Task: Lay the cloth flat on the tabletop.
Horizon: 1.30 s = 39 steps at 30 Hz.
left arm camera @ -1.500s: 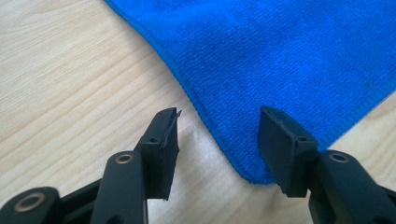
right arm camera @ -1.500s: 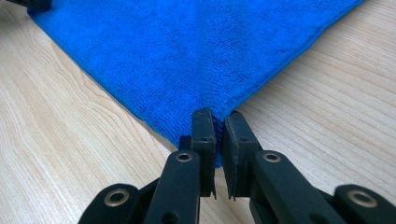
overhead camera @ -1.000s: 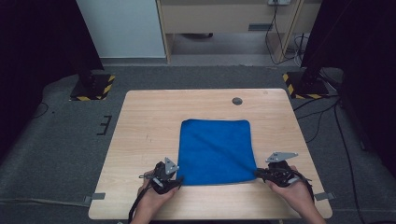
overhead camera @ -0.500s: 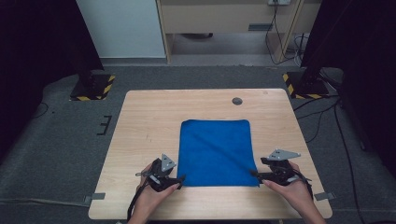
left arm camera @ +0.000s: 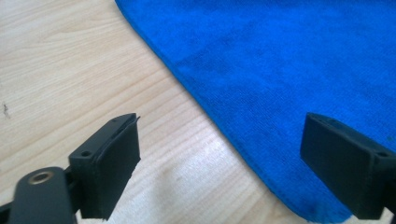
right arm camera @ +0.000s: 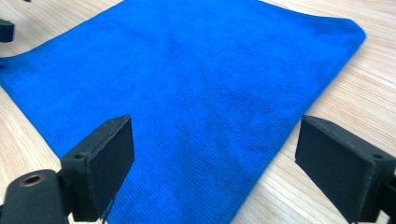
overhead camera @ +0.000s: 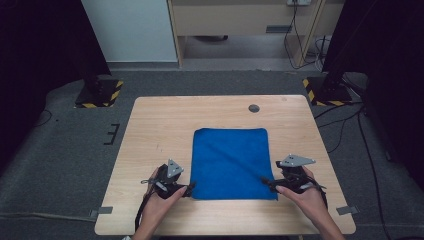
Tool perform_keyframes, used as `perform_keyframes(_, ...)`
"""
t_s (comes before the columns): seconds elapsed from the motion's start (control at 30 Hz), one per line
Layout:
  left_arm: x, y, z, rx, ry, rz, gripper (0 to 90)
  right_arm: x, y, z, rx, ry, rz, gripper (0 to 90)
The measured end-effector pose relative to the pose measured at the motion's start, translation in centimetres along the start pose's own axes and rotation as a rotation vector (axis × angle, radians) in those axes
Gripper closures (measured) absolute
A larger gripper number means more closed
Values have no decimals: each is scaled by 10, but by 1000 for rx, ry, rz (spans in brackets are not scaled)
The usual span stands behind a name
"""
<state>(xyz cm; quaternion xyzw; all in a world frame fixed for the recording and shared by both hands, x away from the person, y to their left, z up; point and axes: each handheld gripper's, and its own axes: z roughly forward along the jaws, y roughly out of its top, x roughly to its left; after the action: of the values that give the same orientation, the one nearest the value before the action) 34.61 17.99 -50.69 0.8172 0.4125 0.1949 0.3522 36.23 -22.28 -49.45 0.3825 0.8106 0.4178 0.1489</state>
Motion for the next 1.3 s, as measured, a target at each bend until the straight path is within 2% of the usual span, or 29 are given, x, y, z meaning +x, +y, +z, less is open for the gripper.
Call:
perform_keyframes(0.13, 8, 1, 2, -13, -5, -11, 88, 1, 3, 1, 0, 24, -19, 114)
perform_keyframes(0.17, 12, 1, 4, -15, -8, -14, 84, 1, 6, 1, -14, 46, -29, 115)
perform_keyframes(0.4, 21, 1, 9, -12, -3, -11, 83, 9, 14, 11, -8, 65, -48, 146)
perform_keyframes(0.43, 21, 1, 8, -9, -8, -9, 84, 14, 17, 16, 2, 70, -67, 167)
perform_keyframes(0.6, 22, 3, 7, -18, -6, 4, 84, 22, 22, 22, -4, 88, -78, 172)
perform_keyframes(0.63, 25, 7, 7, -23, -6, 7, 84, 26, 25, 26, -13, 90, -102, 171)
perform_keyframes(0.77, 34, 12, 6, -38, -11, 3, 96, 32, 30, 34, -20, 99, -109, 174)
perform_keyframes(0.83, 40, 14, 7, -46, -11, -16, 96, 38, 35, 42, -22, 106, -123, 195)
perform_keyframes(0.87, 46, 12, 9, -52, -2, -41, 96, 40, 36, 45, -20, 109, -128, 203)
perform_keyframes(1.0, 49, 6, 8, -40, 7, -40, 96, 50, 43, 55, -13, 113, -158, 221)
perform_keyframes(1.2, 52, 5, 6, -49, 15, -44, 96, 63, 51, 65, -3, 147, -166, 216)
perform_keyframes(1.3, 53, 5, 5, -56, 12, -45, 96, 75, 56, 72, -2, 169, -145, 202)
